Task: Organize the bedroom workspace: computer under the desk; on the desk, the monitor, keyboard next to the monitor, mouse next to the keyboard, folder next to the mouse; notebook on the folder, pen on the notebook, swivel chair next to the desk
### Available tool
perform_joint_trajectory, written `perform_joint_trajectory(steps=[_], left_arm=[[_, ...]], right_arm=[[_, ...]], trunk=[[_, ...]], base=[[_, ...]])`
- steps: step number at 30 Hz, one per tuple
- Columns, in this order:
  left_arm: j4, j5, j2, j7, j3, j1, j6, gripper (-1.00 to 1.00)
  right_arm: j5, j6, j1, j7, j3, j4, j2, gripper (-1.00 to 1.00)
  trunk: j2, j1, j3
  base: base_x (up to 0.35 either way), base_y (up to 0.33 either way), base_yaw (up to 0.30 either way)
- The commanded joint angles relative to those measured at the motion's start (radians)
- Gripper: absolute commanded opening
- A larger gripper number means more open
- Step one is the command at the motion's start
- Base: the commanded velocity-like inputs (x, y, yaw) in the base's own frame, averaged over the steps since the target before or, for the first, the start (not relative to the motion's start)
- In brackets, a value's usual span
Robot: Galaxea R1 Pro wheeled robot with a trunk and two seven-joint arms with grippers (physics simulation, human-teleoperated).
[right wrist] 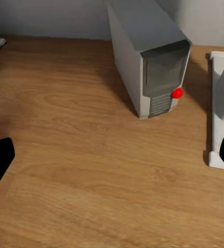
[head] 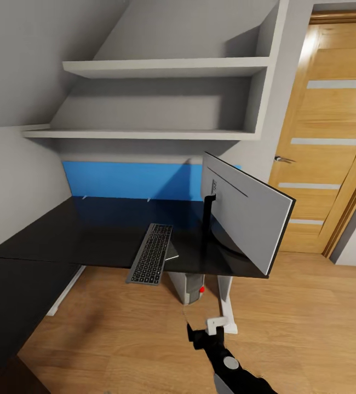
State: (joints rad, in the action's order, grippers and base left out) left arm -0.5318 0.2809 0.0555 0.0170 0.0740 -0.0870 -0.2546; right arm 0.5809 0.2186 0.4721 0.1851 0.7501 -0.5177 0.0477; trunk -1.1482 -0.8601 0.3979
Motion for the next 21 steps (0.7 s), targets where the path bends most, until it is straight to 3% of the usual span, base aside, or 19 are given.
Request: perform_joint_trajectory(steps=[1, 10, 17, 21], left_arm=[[-0.006, 0.006, 0.000, 0.000, 0.001, 0.000, -0.001, 1.00], [-0.134, 0.008, 0.000, 0.003, 0.001, 0.000, 0.051, 1.00], [-0.285, 0.013, -0.001, 0.005, 0.008, 0.000, 0.237, 1.00], [-0.357, 0.036, -0.002, 0.007, 0.013, 0.000, 0.345, 1.00]], right_arm=[[0.009, 0.017, 0.002, 0.007, 0.010, 0.028, 0.005, 1.00], [0.009, 0.082, 0.002, 0.007, 0.011, 0.224, 0.027, 1.00], [0.014, 0.102, 0.002, 0.004, 0.011, 0.309, 0.026, 1.00], [0.017, 0.112, 0.001, -0.001, 0.009, 0.347, 0.025, 1.00]], trunk=[[-0.001, 0.000, 0.001], [-0.001, 0.000, 0.001], [-0.001, 0.000, 0.001], [-0.001, 0.000, 0.001]], base=[[0.000, 0.000, 0.000], [0.000, 0.000, 0.000], [0.000, 0.000, 0.000], [0.000, 0.000, 0.000]])
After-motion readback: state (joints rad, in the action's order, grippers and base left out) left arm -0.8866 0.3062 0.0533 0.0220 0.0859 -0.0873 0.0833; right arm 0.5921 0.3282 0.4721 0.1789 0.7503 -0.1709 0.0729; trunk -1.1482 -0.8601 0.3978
